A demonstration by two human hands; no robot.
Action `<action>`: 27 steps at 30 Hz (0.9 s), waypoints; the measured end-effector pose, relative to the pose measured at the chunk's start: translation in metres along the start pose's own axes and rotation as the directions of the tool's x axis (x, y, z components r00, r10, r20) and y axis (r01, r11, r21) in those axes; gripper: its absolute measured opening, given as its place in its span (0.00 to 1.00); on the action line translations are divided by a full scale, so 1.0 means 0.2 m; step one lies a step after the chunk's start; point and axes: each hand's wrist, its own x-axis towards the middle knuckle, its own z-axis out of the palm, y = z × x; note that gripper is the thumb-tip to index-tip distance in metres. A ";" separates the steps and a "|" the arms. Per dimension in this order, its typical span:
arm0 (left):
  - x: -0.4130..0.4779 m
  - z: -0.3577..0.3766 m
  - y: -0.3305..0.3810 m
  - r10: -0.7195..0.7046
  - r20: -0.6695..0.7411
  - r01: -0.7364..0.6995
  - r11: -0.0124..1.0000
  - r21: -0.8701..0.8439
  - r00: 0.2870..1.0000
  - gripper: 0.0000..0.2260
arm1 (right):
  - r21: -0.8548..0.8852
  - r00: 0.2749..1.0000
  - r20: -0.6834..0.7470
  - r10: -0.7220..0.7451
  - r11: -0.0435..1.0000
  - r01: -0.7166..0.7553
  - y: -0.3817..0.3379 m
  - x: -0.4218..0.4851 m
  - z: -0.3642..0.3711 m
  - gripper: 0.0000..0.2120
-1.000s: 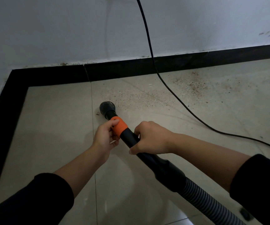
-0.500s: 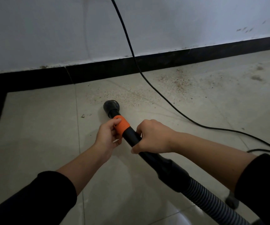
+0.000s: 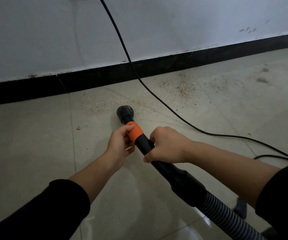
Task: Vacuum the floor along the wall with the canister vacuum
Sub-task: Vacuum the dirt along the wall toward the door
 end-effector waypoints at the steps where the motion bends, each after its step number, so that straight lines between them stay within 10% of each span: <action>1: 0.00 0.01 0.00 -0.001 0.007 0.001 1.000 0.004 1.000 0.07 | 0.000 1.000 -0.004 0.004 1.000 -0.004 0.01 0.00 0.00 0.17; 27: 0.05 0.29 -0.12 -0.064 0.124 0.056 0.996 0.067 0.990 0.08 | -0.012 0.990 -0.049 0.134 0.991 -0.135 0.21 -0.13 -0.07 0.18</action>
